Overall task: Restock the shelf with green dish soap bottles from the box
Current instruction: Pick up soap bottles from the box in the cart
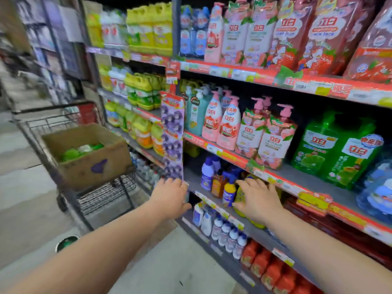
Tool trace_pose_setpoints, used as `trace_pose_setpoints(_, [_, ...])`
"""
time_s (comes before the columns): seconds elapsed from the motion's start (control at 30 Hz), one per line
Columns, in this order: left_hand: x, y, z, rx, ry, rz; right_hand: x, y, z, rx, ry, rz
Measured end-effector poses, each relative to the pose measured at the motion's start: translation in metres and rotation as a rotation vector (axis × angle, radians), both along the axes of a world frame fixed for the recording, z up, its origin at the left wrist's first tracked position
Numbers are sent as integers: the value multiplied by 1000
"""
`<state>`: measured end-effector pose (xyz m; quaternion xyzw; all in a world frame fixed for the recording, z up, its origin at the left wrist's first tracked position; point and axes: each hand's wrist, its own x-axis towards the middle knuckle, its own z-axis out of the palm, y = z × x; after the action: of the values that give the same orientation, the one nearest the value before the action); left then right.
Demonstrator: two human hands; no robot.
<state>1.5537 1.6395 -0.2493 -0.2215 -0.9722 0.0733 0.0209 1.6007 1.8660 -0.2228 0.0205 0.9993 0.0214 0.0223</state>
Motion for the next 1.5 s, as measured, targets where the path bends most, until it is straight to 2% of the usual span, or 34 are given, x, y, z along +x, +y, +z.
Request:
trace_pose_setpoints(0.23, [-14,-127,-3,51,-31,143,-45,-127,0,27,6,159])
trace_pose_setpoints(0.57, [-70,-377,-5,21,-28,365,-151,-381,-13,-60,-25,370])
trace_pose_setpoints(0.73, [-101,-459,-11,75,-32,442,-189,-468,-14,-46,-66,473])
trace_pose_setpoints(1.13, [-224,-558,-36,128,-58,569,-358,-572,-45,-40,-112,575])
trace_pose_setpoints(1.5, [-398,-584,-40,106,-128,578,-551,-568,-61,-3,-211,416])
